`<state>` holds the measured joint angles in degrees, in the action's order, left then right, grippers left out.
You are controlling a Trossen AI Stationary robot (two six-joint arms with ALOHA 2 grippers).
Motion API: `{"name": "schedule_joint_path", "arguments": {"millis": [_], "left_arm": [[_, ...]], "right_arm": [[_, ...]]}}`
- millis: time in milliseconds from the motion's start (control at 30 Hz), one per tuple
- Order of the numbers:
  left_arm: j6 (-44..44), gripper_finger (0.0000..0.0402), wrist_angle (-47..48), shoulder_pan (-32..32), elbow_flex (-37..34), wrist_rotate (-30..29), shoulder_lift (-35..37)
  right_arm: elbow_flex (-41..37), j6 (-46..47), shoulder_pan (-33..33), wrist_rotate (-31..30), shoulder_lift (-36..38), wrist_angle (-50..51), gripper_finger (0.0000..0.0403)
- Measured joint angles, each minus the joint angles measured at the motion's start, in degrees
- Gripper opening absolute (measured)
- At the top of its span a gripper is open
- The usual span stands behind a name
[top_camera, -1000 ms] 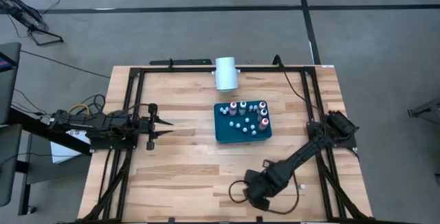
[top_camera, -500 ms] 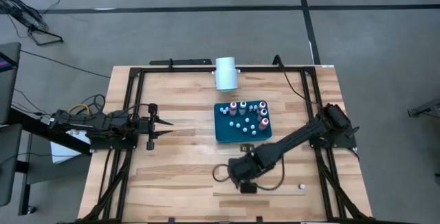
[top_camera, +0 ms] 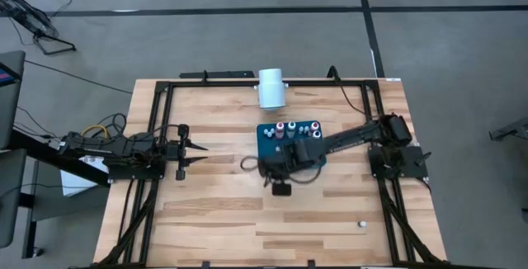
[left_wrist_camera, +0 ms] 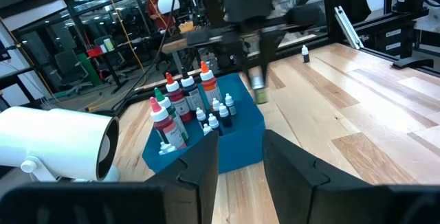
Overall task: Pick & Place food coloring
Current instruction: Put the small green food coloring bottle into the blue bin
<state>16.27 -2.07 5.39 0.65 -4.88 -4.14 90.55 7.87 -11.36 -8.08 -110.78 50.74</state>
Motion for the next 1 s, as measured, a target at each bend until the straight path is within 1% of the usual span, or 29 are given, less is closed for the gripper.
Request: {"name": "schedule_joint_path", "arguments": {"millis": [200,367,500,600,767,933,1000], "left_arm": [[0.0,0.0105,0.0,0.0,0.0,0.0,0.02],[0.0,0.0105,0.01,-0.02,0.0,0.02,0.0],[0.0,0.0105,0.02,0.0,0.02,0.0,0.0],[0.0,0.0105,0.01,-0.02,0.01,0.0,0.02],[0.0,0.0105,0.0,0.0,0.0,0.0,0.0],[0.0,0.0105,0.0,-0.01,0.01,0.0,0.02],[0.0,0.0105,0.02,-0.01,0.01,0.02,0.0]], "right_arm": [[0.11,-3.77,5.32,0.41,-0.02,0.59,0.0056],[0.12,-6.49,8.12,0.48,-0.07,2.42,0.0056],[0.1,-7.39,8.62,1.34,-0.09,3.7,0.0056],[0.1,-8.42,8.57,3.37,-0.09,3.74,0.0056],[0.1,-8.43,8.88,3.63,-0.17,3.82,0.0056],[-0.08,-8.54,9.61,3.6,-3.27,3.5,0.0056],[0.17,-8.95,10.01,3.62,-4.13,1.84,0.0056]]}}
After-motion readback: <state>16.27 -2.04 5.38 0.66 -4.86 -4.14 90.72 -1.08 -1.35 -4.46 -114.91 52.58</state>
